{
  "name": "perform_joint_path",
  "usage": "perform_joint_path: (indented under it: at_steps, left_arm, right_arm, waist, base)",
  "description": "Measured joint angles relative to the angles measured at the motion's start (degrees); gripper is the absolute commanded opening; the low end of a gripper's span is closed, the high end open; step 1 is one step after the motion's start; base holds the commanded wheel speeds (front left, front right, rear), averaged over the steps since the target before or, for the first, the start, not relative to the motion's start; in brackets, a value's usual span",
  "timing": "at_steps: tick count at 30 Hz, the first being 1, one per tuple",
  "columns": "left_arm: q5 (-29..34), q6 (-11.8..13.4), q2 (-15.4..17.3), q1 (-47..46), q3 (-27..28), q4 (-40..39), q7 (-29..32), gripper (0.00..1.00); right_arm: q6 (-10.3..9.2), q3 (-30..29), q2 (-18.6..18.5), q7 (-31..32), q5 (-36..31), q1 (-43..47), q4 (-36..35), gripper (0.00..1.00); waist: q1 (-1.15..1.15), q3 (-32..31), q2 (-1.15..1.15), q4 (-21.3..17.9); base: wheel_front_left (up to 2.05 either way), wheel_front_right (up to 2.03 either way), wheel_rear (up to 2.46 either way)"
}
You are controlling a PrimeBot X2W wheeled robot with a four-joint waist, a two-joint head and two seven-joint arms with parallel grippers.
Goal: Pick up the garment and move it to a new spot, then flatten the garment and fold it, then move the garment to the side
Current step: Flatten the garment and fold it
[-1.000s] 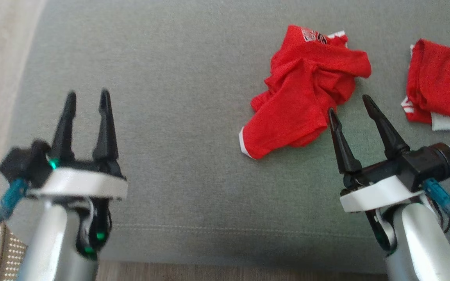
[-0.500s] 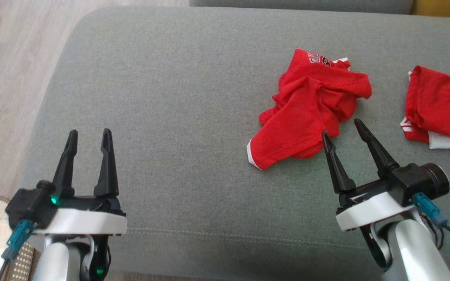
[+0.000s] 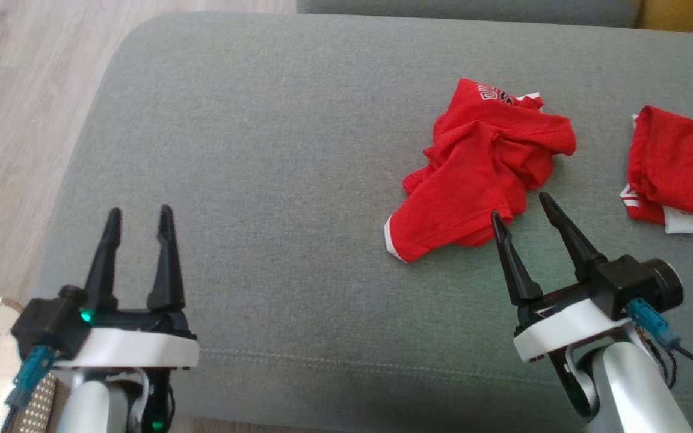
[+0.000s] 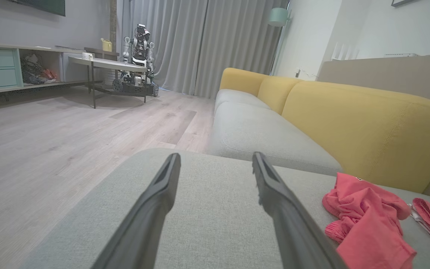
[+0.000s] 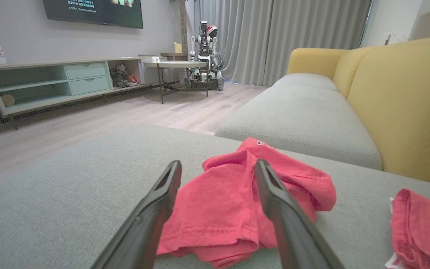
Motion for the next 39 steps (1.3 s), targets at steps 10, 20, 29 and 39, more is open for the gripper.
perform_joint_path:
  at_steps: [10,20,29,39]
  left_arm:
    - [-1.0,0.57,-0.04,-0.29,-2.79,0.43,0.0,1.0]
    - [-1.59,0.58,-0.1,-1.7,-4.27,1.47,0.0,1.0]
    - [-2.19,1.05,-0.1,-2.01,-4.46,1.7,0.0,1.0]
    - [-2.6,1.25,-0.13,-3.11,-5.83,2.14,0.0,1.0]
  right_arm:
    - [0.0,-1.7,0.05,0.01,-1.12,-2.52,8.83,1.0]
    - [0.0,-8.23,0.07,0.01,-0.01,-7.69,17.94,1.0]
    - [0.0,-8.83,0.07,0.01,1.34,-9.79,22.98,0.31]
    - [0.0,-3.72,0.02,0.01,3.86,-10.87,22.07,0.0]
  waist:
    - [0.0,2.91,0.0,3.5]
    - [0.0,5.46,0.0,7.24]
    - [0.0,6.55,0.0,8.24]
    - [0.0,6.01,0.0,7.95]
  base:
    - [0.0,0.0,0.0]
    - [0.0,0.0,0.0]
    - [0.0,0.0,0.0]
    - [0.0,0.0,0.0]
